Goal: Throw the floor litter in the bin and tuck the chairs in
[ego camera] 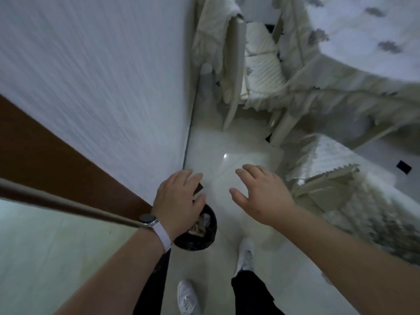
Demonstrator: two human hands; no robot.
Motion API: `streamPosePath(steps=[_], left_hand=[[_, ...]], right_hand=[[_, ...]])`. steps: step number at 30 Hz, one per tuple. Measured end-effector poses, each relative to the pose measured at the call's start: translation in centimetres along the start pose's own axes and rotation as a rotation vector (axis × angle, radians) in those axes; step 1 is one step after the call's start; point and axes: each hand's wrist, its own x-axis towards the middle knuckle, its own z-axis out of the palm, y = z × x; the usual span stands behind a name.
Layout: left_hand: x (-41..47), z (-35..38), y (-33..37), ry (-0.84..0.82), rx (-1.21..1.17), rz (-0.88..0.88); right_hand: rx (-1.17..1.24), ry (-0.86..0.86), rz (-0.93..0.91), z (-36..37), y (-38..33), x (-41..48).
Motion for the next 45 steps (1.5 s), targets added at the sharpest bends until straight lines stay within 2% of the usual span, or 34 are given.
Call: streamPosePath(steps=[10, 17, 21, 32, 38, 45], left_hand=[[12.3, -3.6, 13.7, 0.1, 0.123, 0.172], [17.7, -6.1, 17.8, 0.156, 0.196, 0.236], [20.6, -6.7, 17.7, 0.169, 0.211, 0.231], [33.6, -4.7, 12.6, 0.171, 0.176, 0.229], [43.6, -7.5, 8.4, 0.167, 0.153, 0.208], [53.5, -11.1, 5.2, 0.205, 0.16, 0.256]], right_hand=[[-0.04, 0.147, 0.004, -11.1, 15.2, 0.7], [-0.008, 0.266, 0.027, -15.4, 20.0, 1.5], [0.004, 0.316, 0.028, -17.1, 21.2, 3.9], [-0.075, 0.237, 0.044, -19.4, 23.3, 17.1], [-0.108, 0.199, 0.028, -23.0, 23.1, 28.4], [-0.042, 0.251, 0.062, -24.7, 23.3, 37.0]])
